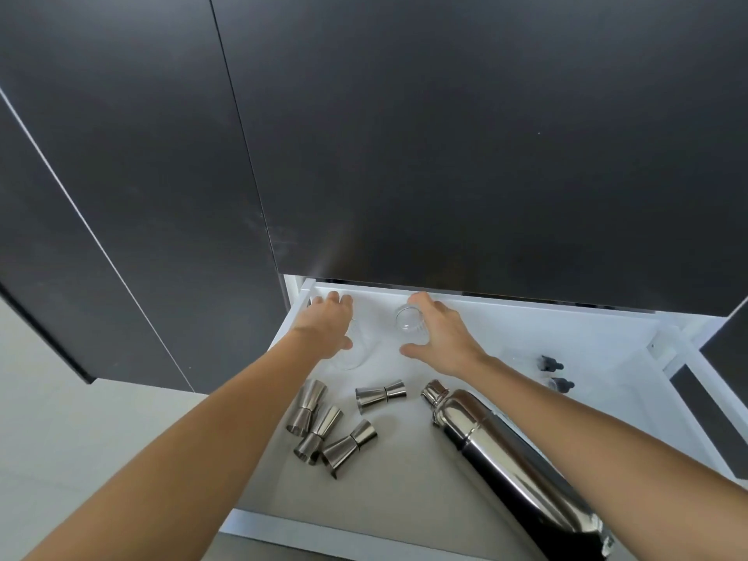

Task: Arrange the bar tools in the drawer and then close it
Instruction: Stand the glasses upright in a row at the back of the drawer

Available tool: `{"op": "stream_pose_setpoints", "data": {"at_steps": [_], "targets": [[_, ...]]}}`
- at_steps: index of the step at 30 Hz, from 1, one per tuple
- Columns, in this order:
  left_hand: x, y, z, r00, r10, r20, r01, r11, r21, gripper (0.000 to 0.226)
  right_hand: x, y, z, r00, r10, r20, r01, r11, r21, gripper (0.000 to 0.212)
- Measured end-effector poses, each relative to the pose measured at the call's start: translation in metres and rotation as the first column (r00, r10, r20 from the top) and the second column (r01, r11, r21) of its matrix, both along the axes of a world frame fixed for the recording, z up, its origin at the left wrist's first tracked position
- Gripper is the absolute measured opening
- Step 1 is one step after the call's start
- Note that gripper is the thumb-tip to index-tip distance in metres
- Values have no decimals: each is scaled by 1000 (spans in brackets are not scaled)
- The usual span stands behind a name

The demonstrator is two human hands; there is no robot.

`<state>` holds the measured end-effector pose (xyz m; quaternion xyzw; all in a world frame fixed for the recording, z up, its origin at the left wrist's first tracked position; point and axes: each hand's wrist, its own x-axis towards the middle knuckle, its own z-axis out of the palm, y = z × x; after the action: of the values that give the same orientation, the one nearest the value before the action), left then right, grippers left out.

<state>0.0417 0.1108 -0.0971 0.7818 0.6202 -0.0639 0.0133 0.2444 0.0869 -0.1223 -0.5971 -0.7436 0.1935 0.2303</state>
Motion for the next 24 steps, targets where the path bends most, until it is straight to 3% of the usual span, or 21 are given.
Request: {"op": "stream_pose_setpoints", "data": {"at_steps": [4, 6, 8, 14, 18, 21, 24], "targets": [[1, 1, -3, 999, 39, 7, -40, 998, 51, 59, -6, 0, 0, 1000, -17, -6, 17, 999, -47, 58], [28, 6, -8, 997, -70, -17, 71, 994, 81, 58, 14, -10, -5, 991, -131, -33, 129, 990, -55, 60], [29, 4, -15, 995, -82, -63, 88, 991, 97, 57, 9, -8, -9, 989, -141, -38, 137, 986, -94, 62], [-7, -3, -23, 999, 31, 14, -32, 997, 72, 60, -35, -2, -10, 996, -63, -70, 51, 986, -158, 69], [19, -26, -3, 996, 92, -21, -84, 966, 245, 55, -17, -11, 8, 998, 56, -10, -56, 950, -307, 84], [66, -50, 17, 997, -59, 46, 41, 948, 315, 42, 24, -28, 33, 983, 115, 141, -62, 939, -338, 75], [115, -65, 18, 923, -360, 137, 322, 916, 238, 38, 80, -50, 59, 963, -51, 263, 107, 974, -200, 52]]}}
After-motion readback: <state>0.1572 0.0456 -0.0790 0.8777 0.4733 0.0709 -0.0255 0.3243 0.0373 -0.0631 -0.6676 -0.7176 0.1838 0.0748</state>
